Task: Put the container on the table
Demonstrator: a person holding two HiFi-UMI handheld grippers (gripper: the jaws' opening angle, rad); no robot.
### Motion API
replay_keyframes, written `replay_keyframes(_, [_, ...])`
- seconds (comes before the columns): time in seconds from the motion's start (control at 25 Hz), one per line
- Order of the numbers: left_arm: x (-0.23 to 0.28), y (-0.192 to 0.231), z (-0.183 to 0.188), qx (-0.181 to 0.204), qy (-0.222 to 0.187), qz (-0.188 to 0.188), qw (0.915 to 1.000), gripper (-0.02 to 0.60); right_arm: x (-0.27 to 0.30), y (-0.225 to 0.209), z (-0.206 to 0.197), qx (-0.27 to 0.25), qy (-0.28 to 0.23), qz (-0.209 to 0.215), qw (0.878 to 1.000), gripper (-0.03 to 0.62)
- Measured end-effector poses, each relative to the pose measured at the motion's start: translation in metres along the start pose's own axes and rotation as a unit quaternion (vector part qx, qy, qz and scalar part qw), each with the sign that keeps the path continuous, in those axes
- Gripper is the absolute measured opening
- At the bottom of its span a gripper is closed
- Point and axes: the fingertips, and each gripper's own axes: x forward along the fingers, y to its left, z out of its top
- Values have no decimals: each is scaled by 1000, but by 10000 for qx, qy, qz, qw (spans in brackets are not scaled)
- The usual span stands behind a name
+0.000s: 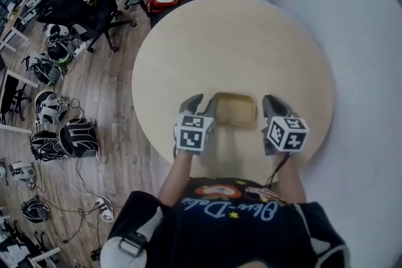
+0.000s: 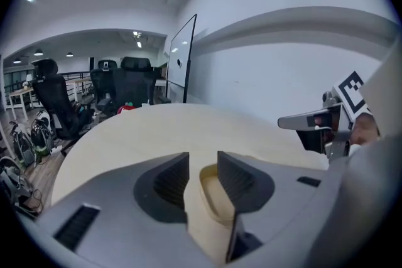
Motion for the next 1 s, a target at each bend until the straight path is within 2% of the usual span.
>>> replay_keyframes(0.08, [-13,-7,17,114,-264,-20,9996,140,-14,9,18,-9,-350,51,9994,3])
replay_keyframes(0.12, [-21,-10,27,176,-414,3,9990,118,-22,13,26,-38,-509,61,9987,2])
replay_keyframes(0.2, [-37,-15,45,350,-719,87,9968,22,-37,19,41,-105,-803,75,9967,2])
replay_keyframes(0.24, [-44,-18,52,465,-839,115,9953,2,-45,22,46,-132,-945,89,9954,2])
replay_keyframes(0.36, [-61,-29,67,769,-1042,104,9915,2,-65,30,60,-180,-1282,138,9915,0])
replay_keyframes(0.56, [-78,-53,81,987,-1313,18,9864,2,-85,33,66,-263,-1499,197,9882,0])
replay_keyframes(1.0, [-97,-66,89,1060,-1445,61,9838,2,-101,40,71,-379,-1539,289,9869,0])
